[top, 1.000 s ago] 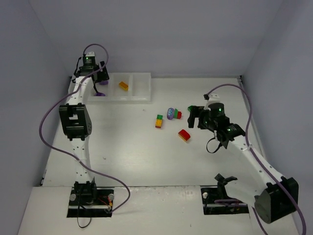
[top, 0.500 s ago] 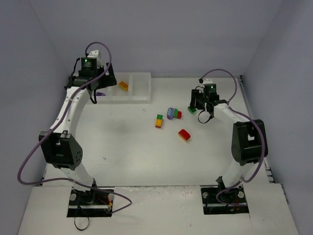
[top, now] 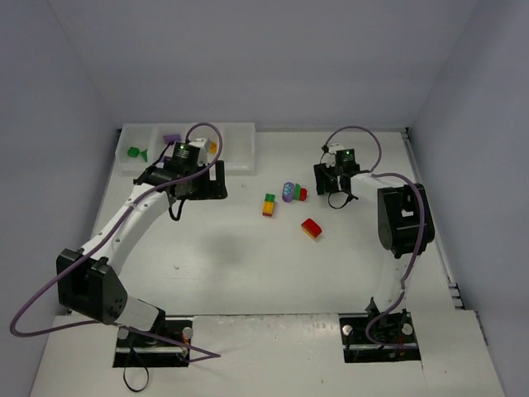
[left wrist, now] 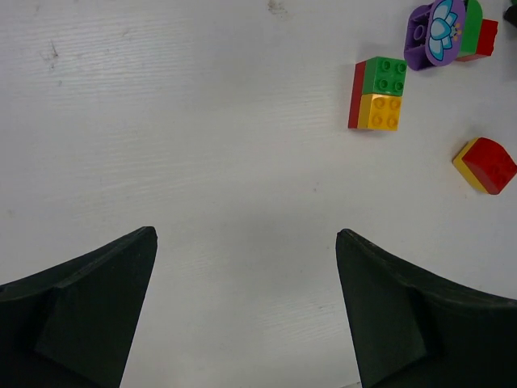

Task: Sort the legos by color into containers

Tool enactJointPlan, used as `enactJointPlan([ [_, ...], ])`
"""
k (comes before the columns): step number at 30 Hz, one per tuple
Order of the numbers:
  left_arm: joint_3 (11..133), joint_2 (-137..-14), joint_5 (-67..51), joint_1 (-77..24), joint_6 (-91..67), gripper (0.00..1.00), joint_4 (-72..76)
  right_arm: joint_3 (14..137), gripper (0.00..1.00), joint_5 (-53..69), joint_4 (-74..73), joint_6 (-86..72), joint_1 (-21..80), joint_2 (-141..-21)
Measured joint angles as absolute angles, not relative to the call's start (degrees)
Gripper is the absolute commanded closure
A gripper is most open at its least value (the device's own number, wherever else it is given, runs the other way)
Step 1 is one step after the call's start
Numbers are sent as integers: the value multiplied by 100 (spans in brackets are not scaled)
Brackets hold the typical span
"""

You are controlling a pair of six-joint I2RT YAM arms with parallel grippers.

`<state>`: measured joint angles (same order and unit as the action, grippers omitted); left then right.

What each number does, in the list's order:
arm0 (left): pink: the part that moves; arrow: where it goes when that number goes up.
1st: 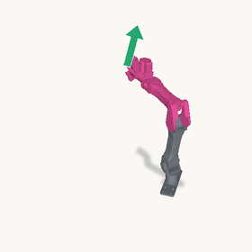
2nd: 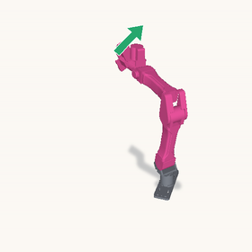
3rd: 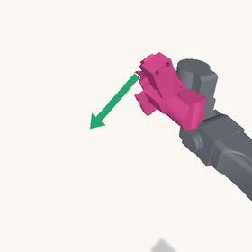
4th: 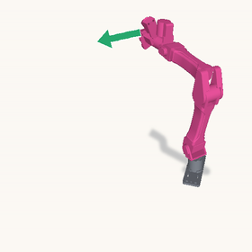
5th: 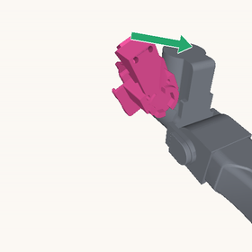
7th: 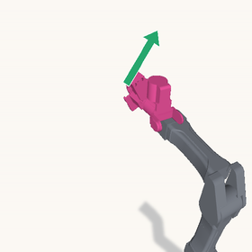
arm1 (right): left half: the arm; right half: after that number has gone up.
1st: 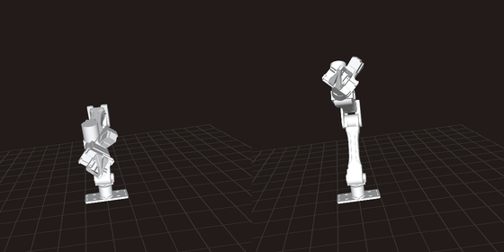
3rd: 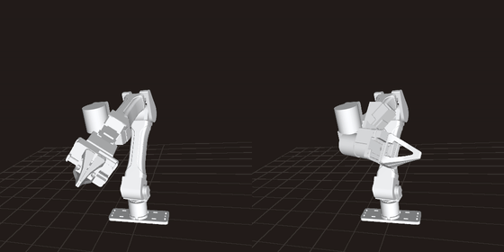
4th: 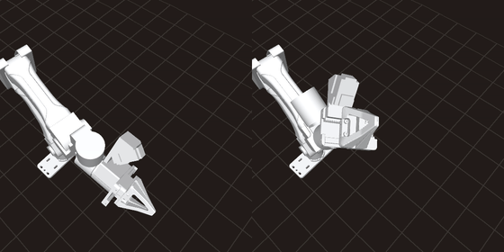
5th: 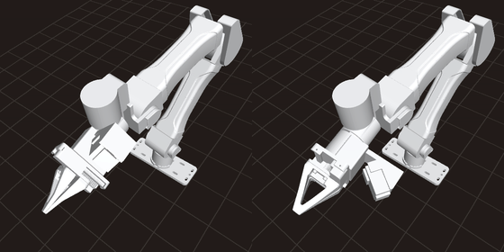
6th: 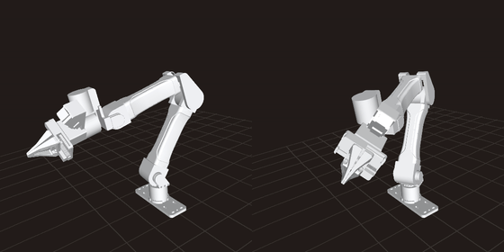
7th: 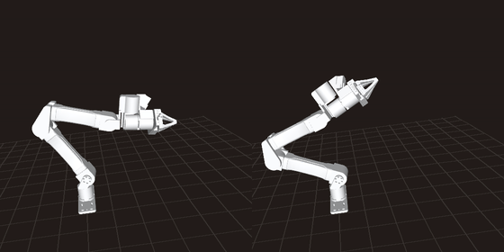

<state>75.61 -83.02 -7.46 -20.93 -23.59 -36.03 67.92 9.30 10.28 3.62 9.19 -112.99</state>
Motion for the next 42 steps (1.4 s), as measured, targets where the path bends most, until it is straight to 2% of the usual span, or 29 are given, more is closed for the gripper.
enactJointPlan([
  [1, 7450, -8202, -744, -2091, -2388, 15, -3614, 6829, 39, 945, 1057, 425, 919, -11336],
  [6, 7277, -7874, -744, -2091, -2460, 15, -3664, 6904, 61, 1048, 1192, 692, 919, -11439],
  [7, 7277, -7841, -744, -2091, -2469, 15, -3660, 6904, 68, 1072, 1203, 725, 919, -11441],
  [8, 7277, -7819, -746, -2091, -2471, 15, -3662, 6901, 84, 1100, 1216, 764, 919, -11443],
  [10, 7277, -7806, -749, -2091, -2473, 15, -3662, 6899, 100, 1120, 1229, 810, 921, -11441],
  [16, 7603, -7885, -976, -2091, -2475, 15, -3841, 6479, 100, 1177, 1188, 1044, 1041, -10783],
  [21, 8508, -8053, -1476, -2091, -2561, 15, -3883, 6125, 100, 1549, 1310, 1253, 1498, -9227],
  [27, 8932, -8241, -2486, -2091, -2773, 16, -3721, 5524, 100, 2276, 1828, 1509, 2305, -7721],
  [36, 8936, -8473, -3911, -2158, -2840, 25, -3551, 5194, 98, 2359, 1774, 1551, 3850, -7378],
  [42, 8934, -8488, -4333, -2318, -2655, 30, -3597, 5196, 98, 2338, 1774, 1555, 4060, -7349],
])
